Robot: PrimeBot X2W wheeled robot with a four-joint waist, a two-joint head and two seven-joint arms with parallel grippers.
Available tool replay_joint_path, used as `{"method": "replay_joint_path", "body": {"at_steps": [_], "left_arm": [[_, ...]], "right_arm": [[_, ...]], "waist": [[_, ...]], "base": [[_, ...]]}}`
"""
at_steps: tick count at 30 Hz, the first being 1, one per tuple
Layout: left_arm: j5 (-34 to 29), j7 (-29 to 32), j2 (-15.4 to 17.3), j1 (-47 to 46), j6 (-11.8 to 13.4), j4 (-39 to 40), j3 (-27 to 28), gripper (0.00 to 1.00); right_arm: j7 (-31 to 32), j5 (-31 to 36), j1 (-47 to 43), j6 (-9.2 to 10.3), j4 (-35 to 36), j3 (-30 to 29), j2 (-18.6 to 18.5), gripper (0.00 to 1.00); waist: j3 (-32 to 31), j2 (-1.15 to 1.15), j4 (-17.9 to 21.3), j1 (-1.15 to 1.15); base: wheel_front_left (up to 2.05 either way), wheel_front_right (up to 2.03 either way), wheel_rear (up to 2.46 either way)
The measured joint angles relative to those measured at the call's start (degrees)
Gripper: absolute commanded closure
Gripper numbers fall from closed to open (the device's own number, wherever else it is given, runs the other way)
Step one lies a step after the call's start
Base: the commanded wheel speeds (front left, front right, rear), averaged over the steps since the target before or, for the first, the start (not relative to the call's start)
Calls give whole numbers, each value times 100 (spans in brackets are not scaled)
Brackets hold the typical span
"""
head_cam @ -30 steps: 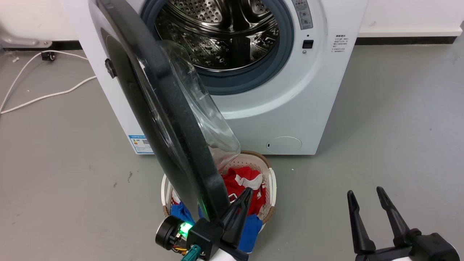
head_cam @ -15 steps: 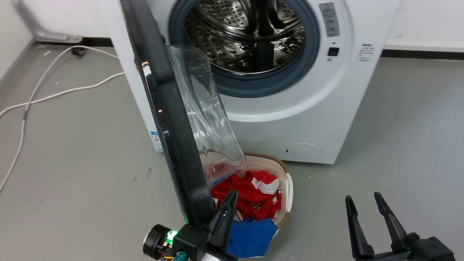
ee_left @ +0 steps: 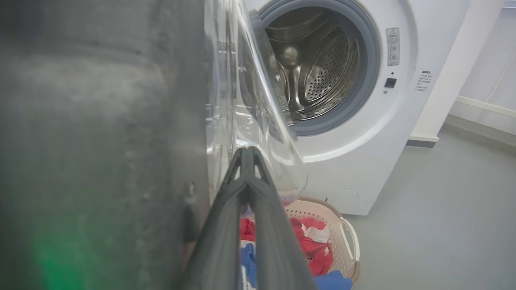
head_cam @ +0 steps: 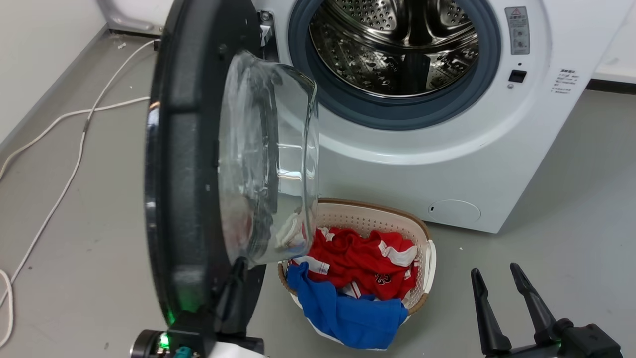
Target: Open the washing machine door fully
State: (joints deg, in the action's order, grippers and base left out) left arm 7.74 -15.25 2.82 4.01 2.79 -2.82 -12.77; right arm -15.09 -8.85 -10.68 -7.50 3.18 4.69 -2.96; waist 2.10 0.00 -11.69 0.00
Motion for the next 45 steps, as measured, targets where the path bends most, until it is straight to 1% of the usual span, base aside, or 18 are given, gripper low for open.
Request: {"method": "replay_joint_path", "body": {"at_steps": [5, 12, 16, 19, 28, 33, 37, 45], "left_arm": [[70, 2, -15, 7, 83, 49, 465, 100], [180, 3, -10, -29, 98, 48, 1376, 100], [220, 3, 0, -192, 60, -23, 1868, 100], [261, 3, -14, -346, 76, -55, 2124, 100], [302, 3, -10, -970, 74, -334, 3158, 100], [227, 3, 18, -1229, -27, -505, 3693, 100], [147, 2, 99, -1458, -129, -653, 4009, 100], [81, 3, 427, -1984, -327, -1138, 4513, 100]], "right_arm": [[0, 10, 38, 0, 0, -7, 0, 0], [0, 45, 130, 0, 1, -11, 0, 0], [0, 88, 161, 0, 1, -40, 0, 0], [0, 138, 251, 0, 18, -41, 0, 0], [0, 292, 442, 0, 26, -56, 1, 0], [0, 341, 528, 0, 41, -84, 1, 0], [0, 380, 598, 0, 63, -113, 1, 0], [0, 425, 730, 0, 68, -116, 1, 0]], "waist": [[102, 0, -83, -1], [273, 0, -69, -1], [397, 0, -52, -1], [511, 0, -46, -1], [893, 0, 17, -1], [1077, 0, 78, 0], [1206, 0, 113, -1], [1389, 0, 167, -1]], "base": [[0, 0, 0], [0, 0, 0], [0, 0, 0], [0, 0, 0], [0, 0, 0], [0, 0, 0], [0, 0, 0], [0, 0, 0]]}}
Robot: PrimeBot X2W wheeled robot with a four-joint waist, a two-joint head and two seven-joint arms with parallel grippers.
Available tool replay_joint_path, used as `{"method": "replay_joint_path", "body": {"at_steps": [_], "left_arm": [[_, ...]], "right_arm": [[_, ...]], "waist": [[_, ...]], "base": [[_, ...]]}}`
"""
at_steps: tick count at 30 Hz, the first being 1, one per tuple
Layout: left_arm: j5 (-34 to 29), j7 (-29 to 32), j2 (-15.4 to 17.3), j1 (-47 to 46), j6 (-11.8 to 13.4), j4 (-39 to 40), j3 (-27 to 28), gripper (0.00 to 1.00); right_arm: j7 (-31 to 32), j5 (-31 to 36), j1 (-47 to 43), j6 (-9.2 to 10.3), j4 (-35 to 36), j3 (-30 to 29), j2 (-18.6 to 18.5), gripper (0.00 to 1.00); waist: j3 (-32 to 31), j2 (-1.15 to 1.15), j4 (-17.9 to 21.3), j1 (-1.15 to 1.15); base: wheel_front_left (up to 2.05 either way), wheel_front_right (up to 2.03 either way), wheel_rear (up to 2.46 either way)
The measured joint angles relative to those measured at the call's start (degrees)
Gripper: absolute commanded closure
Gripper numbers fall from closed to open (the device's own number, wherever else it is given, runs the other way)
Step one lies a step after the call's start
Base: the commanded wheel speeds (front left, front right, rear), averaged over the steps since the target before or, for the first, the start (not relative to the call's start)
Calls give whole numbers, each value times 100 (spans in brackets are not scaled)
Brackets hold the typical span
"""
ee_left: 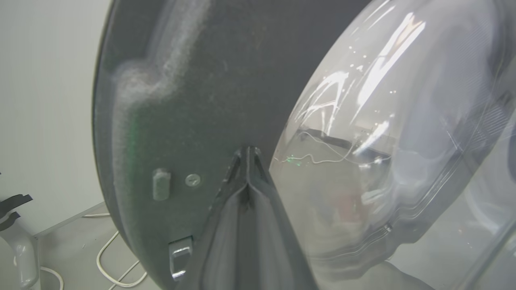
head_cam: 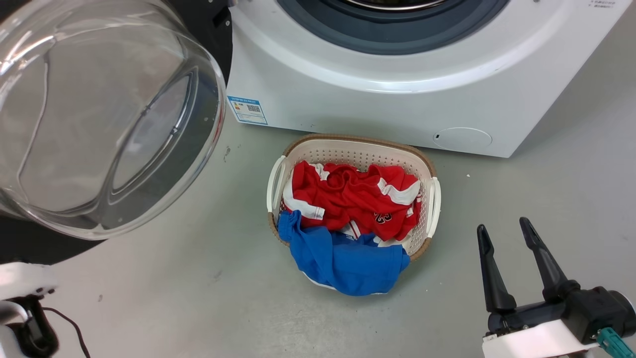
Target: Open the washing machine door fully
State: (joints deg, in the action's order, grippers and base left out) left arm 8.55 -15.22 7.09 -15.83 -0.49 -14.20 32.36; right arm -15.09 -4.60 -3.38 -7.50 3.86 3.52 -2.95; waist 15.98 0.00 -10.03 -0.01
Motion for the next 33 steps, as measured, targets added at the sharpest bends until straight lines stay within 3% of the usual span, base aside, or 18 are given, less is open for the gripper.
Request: {"method": "replay_joint_path", "body": {"at_steps": [10, 22, 33], "left_arm": [[-146, -1, 344, -496, -140, -642, 371, 100], [-314, 0, 502, -655, -272, -1087, 587, 100], [-521, 0, 425, -59, -539, -469, 584, 100]], "right_arm": [[0, 11, 108, 0, 11, 22, 0, 0], [0, -12, 91, 0, -1, 12, 0, 0], [0, -167, -107, 0, -56, 58, -1, 0]], "waist": [[86, 0, 138, 0], [-72, 0, 267, 0], [-672, 0, 289, 1]], "base": [[0, 0, 0], [0, 0, 0], [0, 0, 0]]}}
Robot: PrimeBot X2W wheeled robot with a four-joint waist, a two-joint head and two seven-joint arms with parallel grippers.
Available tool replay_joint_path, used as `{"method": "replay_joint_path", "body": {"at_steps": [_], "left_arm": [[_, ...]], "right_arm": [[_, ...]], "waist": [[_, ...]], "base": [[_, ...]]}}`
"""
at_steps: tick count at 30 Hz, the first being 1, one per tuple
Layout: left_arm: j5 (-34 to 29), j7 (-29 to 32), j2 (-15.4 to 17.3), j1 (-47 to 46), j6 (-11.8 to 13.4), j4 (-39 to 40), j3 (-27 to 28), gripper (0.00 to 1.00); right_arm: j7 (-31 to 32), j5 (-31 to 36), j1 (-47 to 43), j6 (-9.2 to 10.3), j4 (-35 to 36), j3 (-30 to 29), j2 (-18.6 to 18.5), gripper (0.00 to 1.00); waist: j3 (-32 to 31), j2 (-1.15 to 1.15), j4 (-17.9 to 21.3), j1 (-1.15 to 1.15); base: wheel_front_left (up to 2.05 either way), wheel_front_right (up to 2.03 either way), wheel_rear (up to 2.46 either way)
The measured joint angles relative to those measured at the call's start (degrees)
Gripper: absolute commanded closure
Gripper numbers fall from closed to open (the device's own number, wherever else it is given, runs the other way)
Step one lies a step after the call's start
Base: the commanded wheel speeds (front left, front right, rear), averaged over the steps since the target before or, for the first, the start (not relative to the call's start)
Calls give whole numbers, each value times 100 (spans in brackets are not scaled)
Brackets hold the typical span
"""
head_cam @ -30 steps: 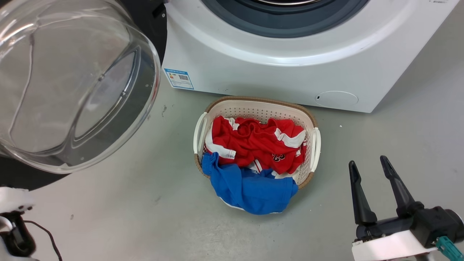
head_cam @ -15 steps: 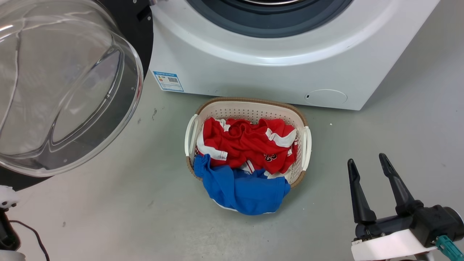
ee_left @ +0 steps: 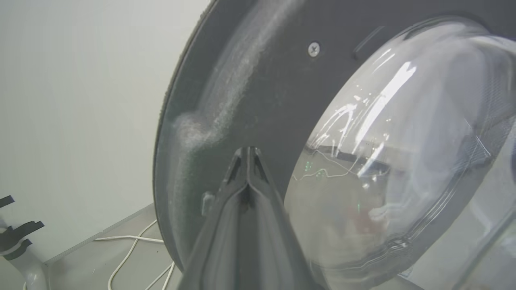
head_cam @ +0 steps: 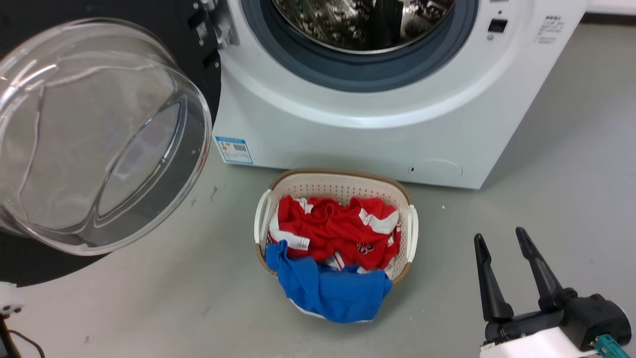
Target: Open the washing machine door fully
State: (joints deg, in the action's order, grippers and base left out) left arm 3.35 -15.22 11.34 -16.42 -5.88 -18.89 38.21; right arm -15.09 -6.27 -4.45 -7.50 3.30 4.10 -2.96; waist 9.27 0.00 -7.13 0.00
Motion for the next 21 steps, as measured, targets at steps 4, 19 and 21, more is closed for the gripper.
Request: {"method": "replay_joint_path", "body": {"at_steps": [4, 19, 21], "left_arm": [[-110, 0, -86, 300, -70, 468, -210, 100], [-305, 0, -800, 1529, -136, 1834, -1940, 100], [-279, 0, -810, 1611, -143, 1886, -2192, 100]], "right_arm": [[0, -34, -107, 0, 9, -25, 0, 0], [0, -165, -571, 0, 88, -390, 0, 0], [0, -170, -614, 0, 93, -413, 1, 0]], "waist": [[-292, 0, -6, 0], [-1094, 0, 107, 2], [-1121, 0, 132, 1]], "base": [[0, 0, 0], [0, 0, 0], [0, 0, 0]]}}
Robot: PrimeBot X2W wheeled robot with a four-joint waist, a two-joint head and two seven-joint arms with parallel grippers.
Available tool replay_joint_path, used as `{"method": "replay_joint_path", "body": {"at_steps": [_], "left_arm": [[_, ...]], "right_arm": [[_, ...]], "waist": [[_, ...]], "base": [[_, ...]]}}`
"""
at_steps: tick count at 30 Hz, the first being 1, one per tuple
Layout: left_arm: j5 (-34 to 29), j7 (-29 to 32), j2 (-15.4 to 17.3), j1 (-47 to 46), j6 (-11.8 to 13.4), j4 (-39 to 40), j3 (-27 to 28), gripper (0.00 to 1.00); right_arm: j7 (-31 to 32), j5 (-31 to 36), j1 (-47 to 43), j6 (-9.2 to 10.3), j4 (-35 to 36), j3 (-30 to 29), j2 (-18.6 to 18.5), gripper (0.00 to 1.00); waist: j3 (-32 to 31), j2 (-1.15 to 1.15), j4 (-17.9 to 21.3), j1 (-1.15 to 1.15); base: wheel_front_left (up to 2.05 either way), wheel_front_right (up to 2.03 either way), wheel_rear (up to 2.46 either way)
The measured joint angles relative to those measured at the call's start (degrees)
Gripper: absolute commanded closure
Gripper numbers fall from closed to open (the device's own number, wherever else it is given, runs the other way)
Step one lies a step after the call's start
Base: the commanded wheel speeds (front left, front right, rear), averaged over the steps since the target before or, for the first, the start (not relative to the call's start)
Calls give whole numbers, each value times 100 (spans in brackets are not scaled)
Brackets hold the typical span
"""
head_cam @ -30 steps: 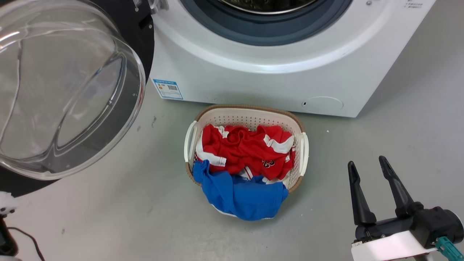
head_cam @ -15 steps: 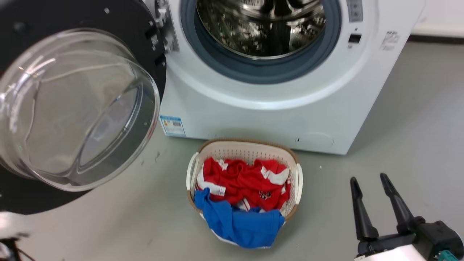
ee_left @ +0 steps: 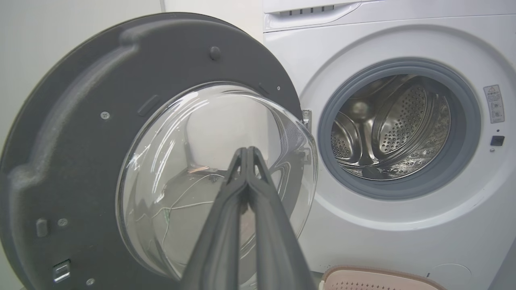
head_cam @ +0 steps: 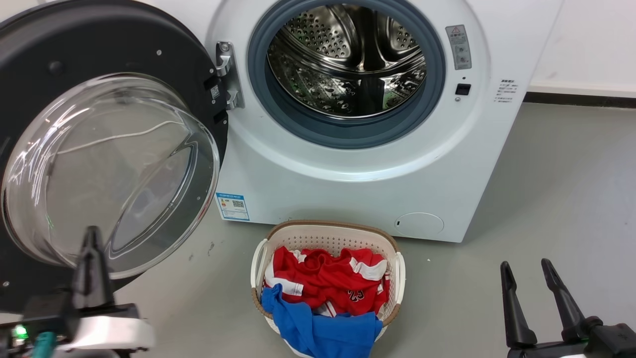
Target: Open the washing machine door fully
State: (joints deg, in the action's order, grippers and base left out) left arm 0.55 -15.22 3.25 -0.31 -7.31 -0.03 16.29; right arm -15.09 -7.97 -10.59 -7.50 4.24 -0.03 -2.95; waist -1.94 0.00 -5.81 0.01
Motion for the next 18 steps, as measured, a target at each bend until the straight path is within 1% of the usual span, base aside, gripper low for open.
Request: {"method": "replay_joint_path", "body": {"at_steps": [6, 8, 11, 13, 14, 15, 16, 17, 18], "left_arm": [[102, 0, -27, 182, 33, -78, -795, 100], [167, 0, -27, 248, 68, -158, -1022, 100], [244, 0, -29, 336, 186, -261, -1362, 100], [290, 0, -33, 388, 255, -324, -1522, 95], [319, 0, -31, 410, 296, -342, -1581, 84], [324, 0, -33, 444, 348, -358, -1627, 67], [339, 0, -34, 476, 396, -370, -1655, 45], [363, 0, -34, 502, 448, -375, -1670, 0], [369, 0, -33, 526, 506, -374, -1679, 0]], "right_arm": [[0, -26, -23, 0, 30, -42, -1, 0], [0, -49, -32, 0, 31, -41, -1, 0], [0, -60, -43, 0, 34, -32, 0, 0], [0, -67, -68, 0, 36, -40, -1, 0], [0, -71, -85, 0, 37, -43, -1, 0], [0, -80, -109, 0, 37, -42, 0, 0], [0, -90, -124, 0, 34, -47, -1, 0], [0, -92, -123, 0, 33, -53, -1, 0], [0, -101, -124, 0, 33, -66, 0, 0]], "waist": [[-60, 0, 105, 0], [-75, 0, 148, 0], [-97, 0, 228, -1], [-108, 0, 288, 0], [-112, 0, 318, -1], [-116, 0, 348, -1], [-119, 0, 376, -1], [-123, 0, 406, -1], [-129, 0, 436, 0]], "base": [[0, 0, 0], [0, 0, 0], [0, 0, 0], [0, 0, 0], [0, 0, 0], [0, 0, 0], [0, 0, 0], [0, 0, 0], [0, 0, 0]]}}
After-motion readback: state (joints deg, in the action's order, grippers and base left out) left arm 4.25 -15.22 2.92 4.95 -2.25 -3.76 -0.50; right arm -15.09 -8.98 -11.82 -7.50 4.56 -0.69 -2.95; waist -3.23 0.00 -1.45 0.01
